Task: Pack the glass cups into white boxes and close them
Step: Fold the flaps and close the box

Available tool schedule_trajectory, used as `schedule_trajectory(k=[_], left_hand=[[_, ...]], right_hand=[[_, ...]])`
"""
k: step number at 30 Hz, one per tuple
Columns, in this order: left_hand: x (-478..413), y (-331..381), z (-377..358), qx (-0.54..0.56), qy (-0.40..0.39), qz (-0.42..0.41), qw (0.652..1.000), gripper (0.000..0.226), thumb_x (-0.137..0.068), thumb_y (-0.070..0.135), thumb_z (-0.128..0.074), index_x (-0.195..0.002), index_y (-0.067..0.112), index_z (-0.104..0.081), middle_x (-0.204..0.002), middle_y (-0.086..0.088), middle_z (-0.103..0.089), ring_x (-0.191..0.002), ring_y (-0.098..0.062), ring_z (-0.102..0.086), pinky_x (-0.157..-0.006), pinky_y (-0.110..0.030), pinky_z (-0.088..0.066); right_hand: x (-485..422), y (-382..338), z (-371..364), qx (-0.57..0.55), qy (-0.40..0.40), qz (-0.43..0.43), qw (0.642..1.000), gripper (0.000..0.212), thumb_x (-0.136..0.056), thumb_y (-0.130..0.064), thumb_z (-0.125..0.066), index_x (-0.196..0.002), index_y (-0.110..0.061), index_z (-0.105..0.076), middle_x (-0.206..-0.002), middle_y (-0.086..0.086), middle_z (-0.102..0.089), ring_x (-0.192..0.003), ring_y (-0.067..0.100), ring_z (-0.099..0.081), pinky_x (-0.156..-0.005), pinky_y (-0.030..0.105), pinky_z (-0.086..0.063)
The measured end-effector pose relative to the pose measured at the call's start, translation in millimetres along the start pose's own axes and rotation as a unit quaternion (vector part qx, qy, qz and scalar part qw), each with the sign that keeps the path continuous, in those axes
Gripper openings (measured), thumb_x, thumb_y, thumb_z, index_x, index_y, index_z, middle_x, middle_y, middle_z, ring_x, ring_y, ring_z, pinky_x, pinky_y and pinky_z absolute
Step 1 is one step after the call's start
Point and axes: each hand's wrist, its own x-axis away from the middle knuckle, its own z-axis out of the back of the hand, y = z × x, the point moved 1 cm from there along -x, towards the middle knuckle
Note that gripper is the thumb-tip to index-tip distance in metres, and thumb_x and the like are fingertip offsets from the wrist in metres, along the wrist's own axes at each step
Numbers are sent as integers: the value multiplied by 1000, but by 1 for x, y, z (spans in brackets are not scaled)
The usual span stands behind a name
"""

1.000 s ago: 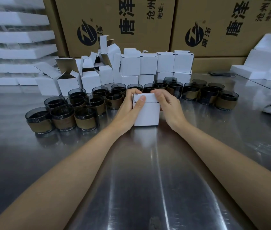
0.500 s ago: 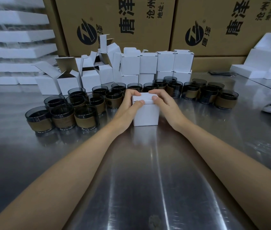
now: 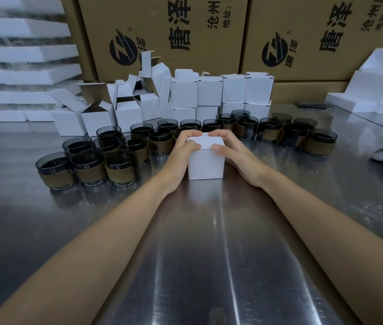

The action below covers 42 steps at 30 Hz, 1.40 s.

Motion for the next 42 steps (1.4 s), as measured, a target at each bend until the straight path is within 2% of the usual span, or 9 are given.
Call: schedule_trajectory(k=[4, 9, 18, 22, 25, 33, 35, 39, 42], left_hand=[[-2, -1, 0, 6, 6, -1, 1000, 41, -70, 28, -47, -111, 24, -50, -105, 4, -55, -87, -6, -55, -70, -17, -46], [-2, -4, 0, 15, 18, -20, 1000, 45, -91, 30, -61, -130, 28, -38, -122, 2, -50, -93, 2, -59, -71, -13, -49], [0, -3, -2, -61, 14, -68, 996, 55, -98, 29, -53, -147, 22, -31, -145, -1, -44, -131, -14, -46, -109, -38, -41], [-3, -4, -4, -76, 31, -57, 995, 49, -102, 23, -46, -147, 13, -31, -147, -7, -43, -133, -12, -43, -114, -33, -35], [-5, -8, -1, -117, 29, -30, 992, 47, -103, 31, -41, -147, 16, -32, -143, -2, -48, -125, -4, -44, -109, -24, -33], [-7, -14, -1, -205, -5, -10, 979, 26, -104, 36, -34, -119, 26, -52, -124, 3, -59, -118, -11, -52, -106, -32, -40], [-7, -16, -4, -290, 7, -23, 957, 23, -104, 28, -38, -109, 19, -58, -112, -1, -64, -103, -15, -57, -90, -25, -44], [-8, -17, -24, -551, 15, -127, 824, 19, -96, 16, -42, -101, 12, -60, -99, -2, -63, -98, -19, -52, -79, -36, -48], [-16, -15, -32, -580, 11, -149, 801, 19, -95, 20, -41, -95, 15, -59, -95, 2, -62, -96, -16, -51, -72, -38, -49]], right_hand=[[2, 0, 2, 57, -13, 3, 998, 60, -78, -16, -78, -127, -31, -48, -128, -3, -56, -113, 5, -58, -91, 17, -47], [3, -2, 3, -6, 59, 25, 998, 50, -83, -9, -73, -127, -23, -53, -117, -3, -63, -104, 5, -63, -85, 23, -52], [2, -1, 1, 44, 140, 103, 984, 54, -78, -17, -78, -125, -15, -53, -122, 3, -60, -110, 13, -59, -87, 23, -52], [-1, 3, 13, 58, 201, 131, 969, 50, -82, -17, -75, -125, -17, -52, -122, -4, -57, -105, 0, -57, -81, 14, -48], [-2, 9, 36, 53, 245, 112, 961, 42, -87, -14, -72, -122, -21, -52, -125, 3, -56, -112, 17, -56, -80, 18, -50], [3, 11, 87, 86, 386, 112, 911, 52, -80, -23, -79, -124, -20, -51, -128, 1, -53, -114, 11, -54, -86, 21, -51], [-1, 6, 101, 78, 401, 123, 904, 51, -78, -22, -80, -121, -23, -52, -128, -1, -53, -118, 11, -53, -87, 20, -51], [-11, -5, 130, 75, 427, 141, 890, 51, -76, -23, -82, -116, -29, -51, -126, -6, -53, -117, 6, -53, -84, 16, -52], [-23, -13, 162, 85, 471, 145, 866, 52, -76, -25, -80, -115, -31, -46, -126, -4, -52, -118, 10, -53, -90, 21, -51]])
